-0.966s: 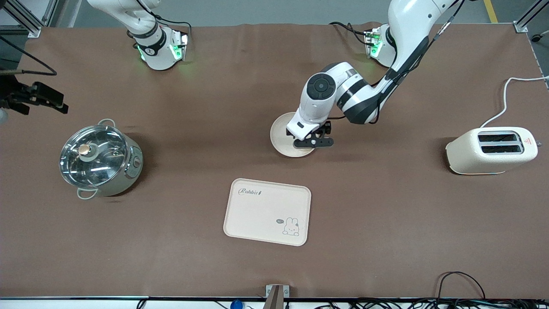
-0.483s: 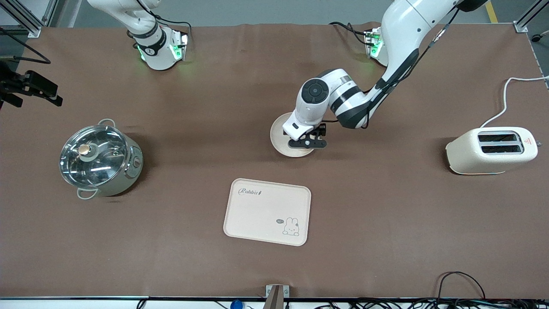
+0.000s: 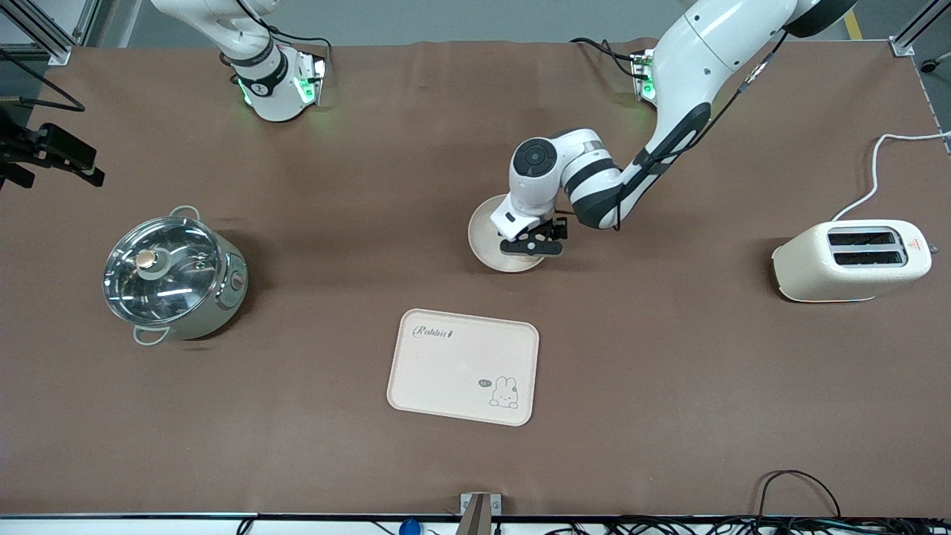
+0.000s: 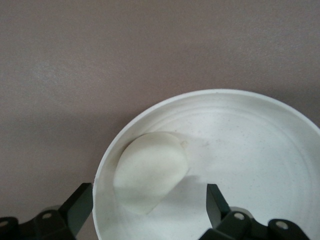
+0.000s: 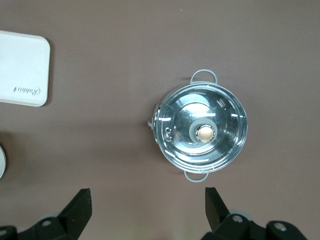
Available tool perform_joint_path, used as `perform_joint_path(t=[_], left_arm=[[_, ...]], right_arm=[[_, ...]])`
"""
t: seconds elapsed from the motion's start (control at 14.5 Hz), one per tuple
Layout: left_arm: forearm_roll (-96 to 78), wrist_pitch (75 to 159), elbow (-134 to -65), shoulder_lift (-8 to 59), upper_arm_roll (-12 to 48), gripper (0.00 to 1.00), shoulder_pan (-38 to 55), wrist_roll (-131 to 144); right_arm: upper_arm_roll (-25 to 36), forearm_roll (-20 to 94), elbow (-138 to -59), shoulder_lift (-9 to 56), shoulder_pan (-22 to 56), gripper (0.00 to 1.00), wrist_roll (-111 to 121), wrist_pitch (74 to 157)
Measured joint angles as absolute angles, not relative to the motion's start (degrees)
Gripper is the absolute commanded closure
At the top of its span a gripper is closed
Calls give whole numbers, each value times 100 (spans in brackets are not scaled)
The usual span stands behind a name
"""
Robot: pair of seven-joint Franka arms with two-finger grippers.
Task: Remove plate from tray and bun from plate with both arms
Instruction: 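Lower the left gripper into the plate and grasp the white bun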
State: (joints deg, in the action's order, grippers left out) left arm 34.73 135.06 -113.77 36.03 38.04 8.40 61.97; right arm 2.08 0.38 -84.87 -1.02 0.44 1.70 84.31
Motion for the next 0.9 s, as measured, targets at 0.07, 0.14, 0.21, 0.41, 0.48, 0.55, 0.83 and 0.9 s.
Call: perform_joint_path(t=[0.07, 0.14, 0.21, 0.41, 0.48, 0.55, 0.83, 0.9], left_arm=[[3495, 13508, -11372, 3619, 3804, 5, 840, 6197], [3515, 13512, -11359, 3633, 3804, 9, 840, 6200], [3525, 13513, -11338, 3643, 3804, 9, 840, 6214], [3536, 13514, -11309, 3648, 3804, 18, 840, 6272], [3536, 13514, -11306, 3648, 3804, 23, 840, 6297], [3537, 13514, -11303, 3648, 3804, 27, 840, 6306], [3537, 13514, -11296, 3649, 3805, 47, 844, 6313], [3537, 13514, -11296, 3649, 3805, 57, 857, 6313]], right_arm=[[208, 38, -8487, -102, 29, 0, 170, 8447], [208, 38, -8488, -102, 24, 0, 171, 8446], [207, 38, -8491, -102, 24, 0, 172, 8440], [201, 38, -8494, -102, 24, 0, 173, 8430], [201, 36, -8494, -102, 24, 0, 173, 8430], [203, 35, -8494, -102, 23, 0, 173, 8441], [216, 8, -8492, -102, -13, 0, 173, 8688], [216, -12, -8492, -102, -35, 0, 173, 8692]])
